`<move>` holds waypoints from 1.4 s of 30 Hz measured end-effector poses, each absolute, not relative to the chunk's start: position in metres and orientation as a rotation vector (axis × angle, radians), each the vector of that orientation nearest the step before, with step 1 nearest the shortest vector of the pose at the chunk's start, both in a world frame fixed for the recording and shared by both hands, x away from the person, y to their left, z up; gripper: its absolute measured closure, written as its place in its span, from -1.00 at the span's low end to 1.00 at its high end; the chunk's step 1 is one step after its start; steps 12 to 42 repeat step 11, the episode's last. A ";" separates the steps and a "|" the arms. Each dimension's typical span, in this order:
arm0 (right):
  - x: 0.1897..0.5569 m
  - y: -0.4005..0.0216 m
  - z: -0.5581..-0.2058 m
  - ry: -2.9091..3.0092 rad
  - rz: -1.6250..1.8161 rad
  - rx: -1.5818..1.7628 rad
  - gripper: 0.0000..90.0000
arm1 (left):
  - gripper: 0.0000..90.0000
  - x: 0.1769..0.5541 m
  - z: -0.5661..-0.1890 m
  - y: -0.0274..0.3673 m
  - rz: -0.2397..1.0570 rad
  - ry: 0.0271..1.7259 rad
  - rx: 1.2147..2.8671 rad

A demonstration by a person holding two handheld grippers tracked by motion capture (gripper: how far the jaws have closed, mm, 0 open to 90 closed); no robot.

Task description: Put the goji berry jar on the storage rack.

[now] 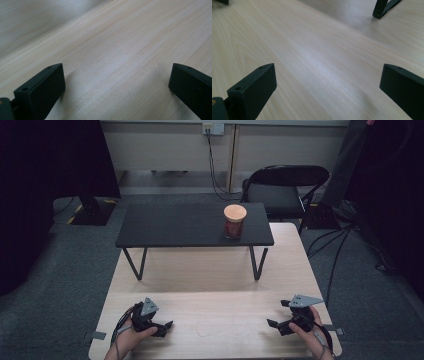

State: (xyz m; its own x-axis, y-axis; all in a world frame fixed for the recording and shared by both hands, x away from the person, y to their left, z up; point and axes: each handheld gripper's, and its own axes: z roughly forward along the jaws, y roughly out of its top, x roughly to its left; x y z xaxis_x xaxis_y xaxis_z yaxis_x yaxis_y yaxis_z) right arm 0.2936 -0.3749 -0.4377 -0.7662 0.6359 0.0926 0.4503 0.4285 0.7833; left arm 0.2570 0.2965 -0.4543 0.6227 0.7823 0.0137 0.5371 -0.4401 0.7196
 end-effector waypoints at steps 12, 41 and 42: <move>0.293 -0.367 -0.439 2.514 1.148 0.913 -0.99 | -1.00 0.257 -0.454 0.297 0.455 1.029 2.153; 0.293 -0.367 -0.439 2.514 1.148 0.913 -0.99 | -1.00 0.257 -0.454 0.297 0.455 1.029 2.153; 0.293 -0.367 -0.439 2.514 1.148 0.913 -0.99 | -1.00 0.257 -0.454 0.297 0.455 1.029 2.153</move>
